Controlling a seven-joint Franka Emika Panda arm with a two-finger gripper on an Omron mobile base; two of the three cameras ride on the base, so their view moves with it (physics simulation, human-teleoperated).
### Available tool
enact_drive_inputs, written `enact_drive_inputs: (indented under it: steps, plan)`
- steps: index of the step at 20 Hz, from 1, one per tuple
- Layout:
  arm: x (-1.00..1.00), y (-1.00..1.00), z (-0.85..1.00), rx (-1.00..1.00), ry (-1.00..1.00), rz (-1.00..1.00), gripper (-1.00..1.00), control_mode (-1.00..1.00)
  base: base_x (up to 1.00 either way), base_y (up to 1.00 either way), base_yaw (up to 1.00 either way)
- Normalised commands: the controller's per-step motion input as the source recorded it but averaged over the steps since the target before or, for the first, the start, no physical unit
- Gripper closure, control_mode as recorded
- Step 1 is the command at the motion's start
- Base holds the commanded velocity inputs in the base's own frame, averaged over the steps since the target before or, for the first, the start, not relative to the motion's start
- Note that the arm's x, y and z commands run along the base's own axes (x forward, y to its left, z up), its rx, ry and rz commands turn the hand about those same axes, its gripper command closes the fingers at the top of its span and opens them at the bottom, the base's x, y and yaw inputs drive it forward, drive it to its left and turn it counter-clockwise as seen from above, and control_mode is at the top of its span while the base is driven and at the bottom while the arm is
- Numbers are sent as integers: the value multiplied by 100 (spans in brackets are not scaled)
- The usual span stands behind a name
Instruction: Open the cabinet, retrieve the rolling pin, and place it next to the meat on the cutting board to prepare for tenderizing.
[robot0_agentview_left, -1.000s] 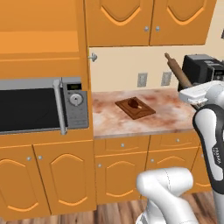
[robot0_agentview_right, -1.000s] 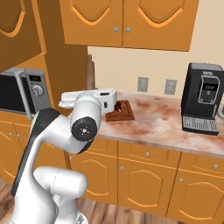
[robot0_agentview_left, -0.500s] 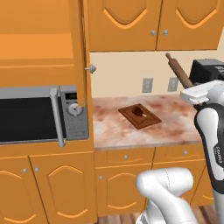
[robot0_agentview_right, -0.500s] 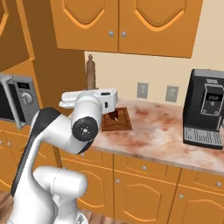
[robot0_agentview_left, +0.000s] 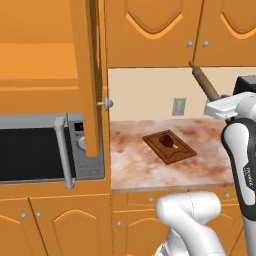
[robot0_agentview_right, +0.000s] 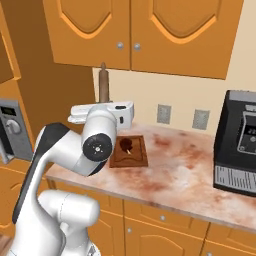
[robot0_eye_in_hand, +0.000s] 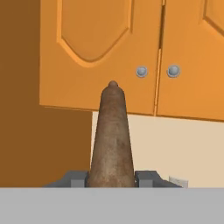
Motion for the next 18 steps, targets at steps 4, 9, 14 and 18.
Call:
enact_drive_inputs:
  steps: [4, 9, 14, 18]
  plan:
    - [0, 0, 0, 0, 0, 0, 100, 100, 34, -21, 9]
    - [0, 0, 0, 0, 0, 0, 100, 100, 32, -22, 9]
    - [0, 0, 0, 0, 0, 0, 100, 100, 31, -21, 9]
    - [0, 0, 0, 0, 0, 0, 100, 100, 12, -7, 4]
